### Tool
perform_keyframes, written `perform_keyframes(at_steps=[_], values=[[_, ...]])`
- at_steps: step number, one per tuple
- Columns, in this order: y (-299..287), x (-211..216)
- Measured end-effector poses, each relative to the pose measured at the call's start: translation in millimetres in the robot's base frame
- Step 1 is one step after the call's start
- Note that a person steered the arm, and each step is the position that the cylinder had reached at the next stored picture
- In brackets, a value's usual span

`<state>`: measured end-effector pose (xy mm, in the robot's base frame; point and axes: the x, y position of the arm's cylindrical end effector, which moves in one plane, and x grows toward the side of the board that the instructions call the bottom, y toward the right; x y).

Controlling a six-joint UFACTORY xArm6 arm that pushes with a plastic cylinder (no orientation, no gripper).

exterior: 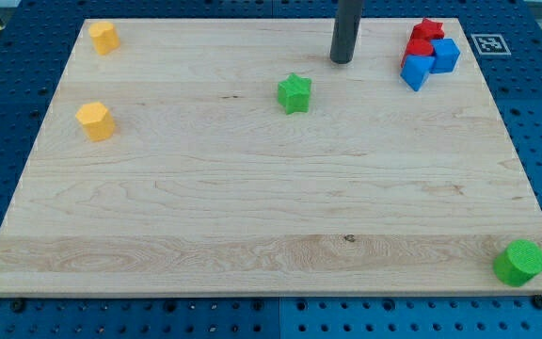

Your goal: Slide the green star towards the center left

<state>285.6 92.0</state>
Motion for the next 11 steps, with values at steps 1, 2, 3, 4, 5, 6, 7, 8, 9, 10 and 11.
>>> perform_keyframes(at_steps=[1,2,3,4,5,6,7,8,9,10,11], values=[[-37,26],[-52,44],[-52,71],[-52,103],[-58,124],[-81,139],[-109,149],[-138,157],[-164,167],[-184,175],[-185,175]])
